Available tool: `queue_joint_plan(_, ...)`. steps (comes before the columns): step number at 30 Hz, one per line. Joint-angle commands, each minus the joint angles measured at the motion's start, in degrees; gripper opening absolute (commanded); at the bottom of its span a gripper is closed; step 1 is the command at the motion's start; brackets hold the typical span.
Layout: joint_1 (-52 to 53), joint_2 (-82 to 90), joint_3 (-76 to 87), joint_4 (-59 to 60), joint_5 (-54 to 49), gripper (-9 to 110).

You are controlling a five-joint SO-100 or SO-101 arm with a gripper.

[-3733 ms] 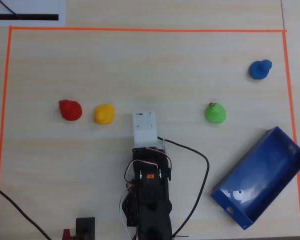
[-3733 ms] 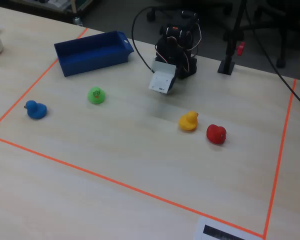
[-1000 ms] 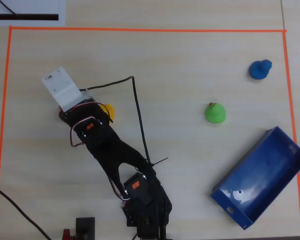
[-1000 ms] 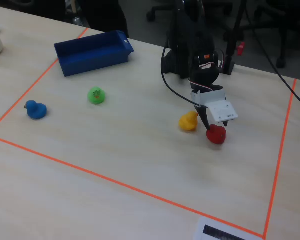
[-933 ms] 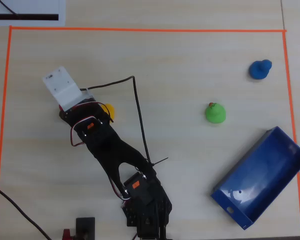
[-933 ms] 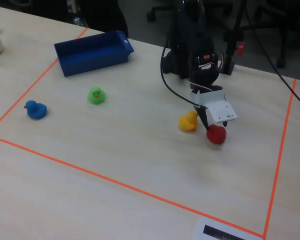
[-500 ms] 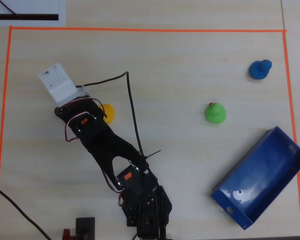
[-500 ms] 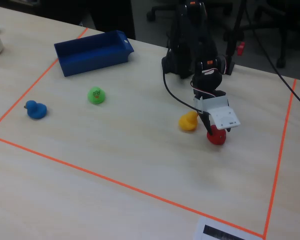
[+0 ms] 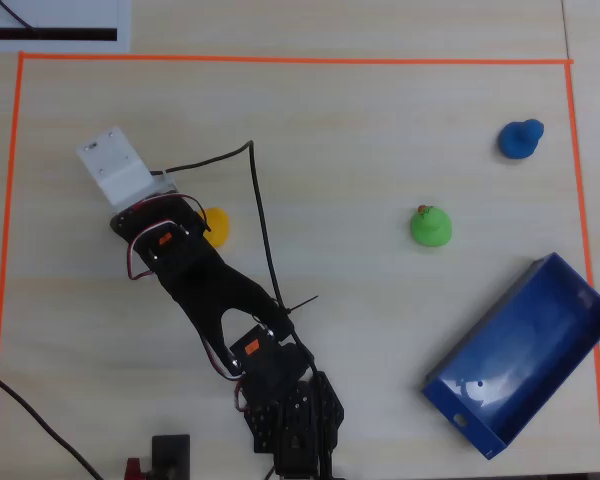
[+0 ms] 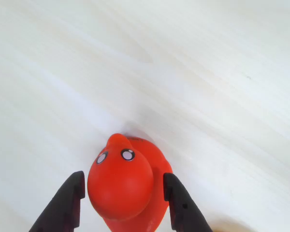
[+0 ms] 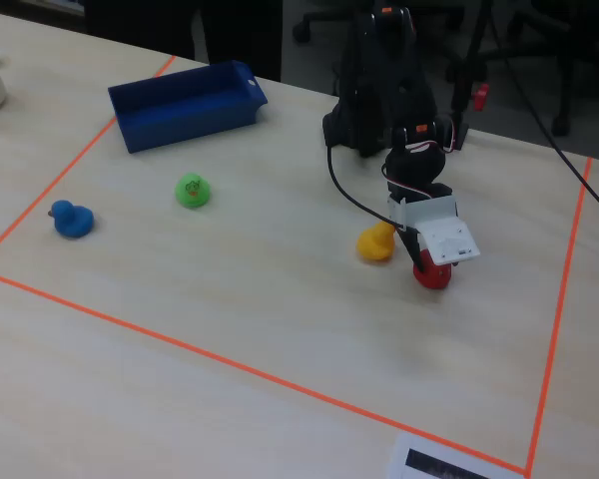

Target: Grasp red duck and put it into box.

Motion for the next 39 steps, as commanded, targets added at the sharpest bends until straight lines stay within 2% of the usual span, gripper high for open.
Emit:
queue_joint_plan(1,0.53,0.09,-4.39,1.41,0.44,18)
queue_joint_plan(7,0.62,0.18,-5.01,3.43,-0.09,0)
queue_joint_plan(17,4.04,4.22,-7.91,5.36,-1.49,0)
queue_joint_plan(22,10.72,10.20,-20.13,17.84,0.97,0)
queue_joint_plan(30,33.84,13.01,-45.26,41.84,0.70,0)
queue_joint_plan(39,72.16,12.13,-50.54,43.95,-5.36,0)
